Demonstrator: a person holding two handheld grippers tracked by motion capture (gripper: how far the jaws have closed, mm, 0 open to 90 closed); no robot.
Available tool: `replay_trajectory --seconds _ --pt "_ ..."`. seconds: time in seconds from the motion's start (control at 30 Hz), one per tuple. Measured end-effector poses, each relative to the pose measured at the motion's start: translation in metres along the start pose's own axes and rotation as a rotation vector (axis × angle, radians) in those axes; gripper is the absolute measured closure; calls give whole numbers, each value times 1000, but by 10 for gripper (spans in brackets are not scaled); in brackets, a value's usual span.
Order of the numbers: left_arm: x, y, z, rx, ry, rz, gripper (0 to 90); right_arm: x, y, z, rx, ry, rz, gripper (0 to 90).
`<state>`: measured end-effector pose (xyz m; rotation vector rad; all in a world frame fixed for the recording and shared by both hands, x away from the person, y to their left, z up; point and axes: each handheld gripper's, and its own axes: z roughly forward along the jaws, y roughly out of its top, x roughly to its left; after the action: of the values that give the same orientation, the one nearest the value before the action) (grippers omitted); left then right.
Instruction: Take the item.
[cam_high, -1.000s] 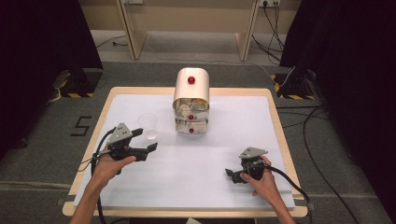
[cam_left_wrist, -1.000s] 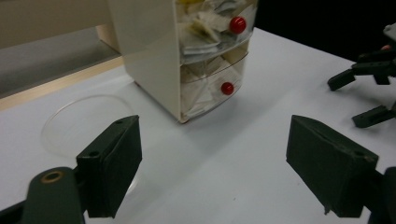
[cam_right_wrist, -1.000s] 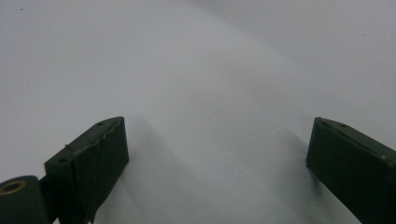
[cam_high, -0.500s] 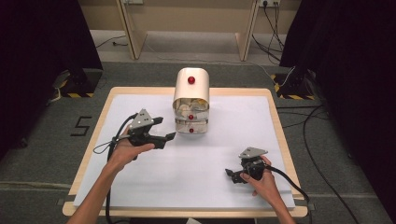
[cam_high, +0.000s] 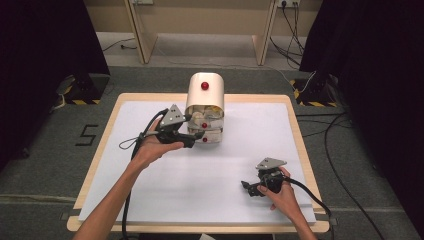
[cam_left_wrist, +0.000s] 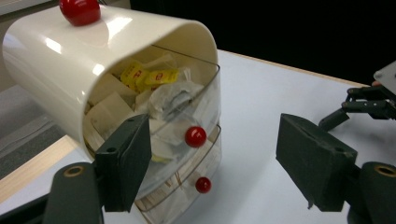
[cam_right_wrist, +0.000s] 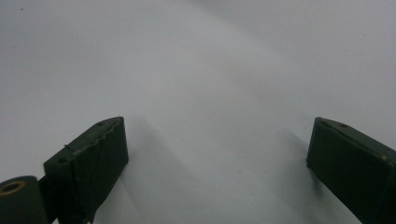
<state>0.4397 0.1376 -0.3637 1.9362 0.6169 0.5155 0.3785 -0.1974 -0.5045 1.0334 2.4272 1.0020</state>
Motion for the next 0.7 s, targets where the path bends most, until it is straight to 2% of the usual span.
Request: replay_trajectory --seconds 0.17,0.3,0.33,0.4,0.53,0.7 --pt "4 7 13 35 4 19 269 0 0 0 1 0 1 58" --pt "10 7 20 47 7 -1 268 0 0 0 1 0 1 58" --pt "12 5 24 73 10 -1 268 0 0 0 0 0 0 58" --pt "14 2 25 89 8 -3 261 0 0 0 0 -1 0 58" --pt "13 -1 22 69 10 1 261 0 0 0 0 1 0 58" --pt "8 -1 16 83 2 4 264 0 0 0 0 -1 0 58"
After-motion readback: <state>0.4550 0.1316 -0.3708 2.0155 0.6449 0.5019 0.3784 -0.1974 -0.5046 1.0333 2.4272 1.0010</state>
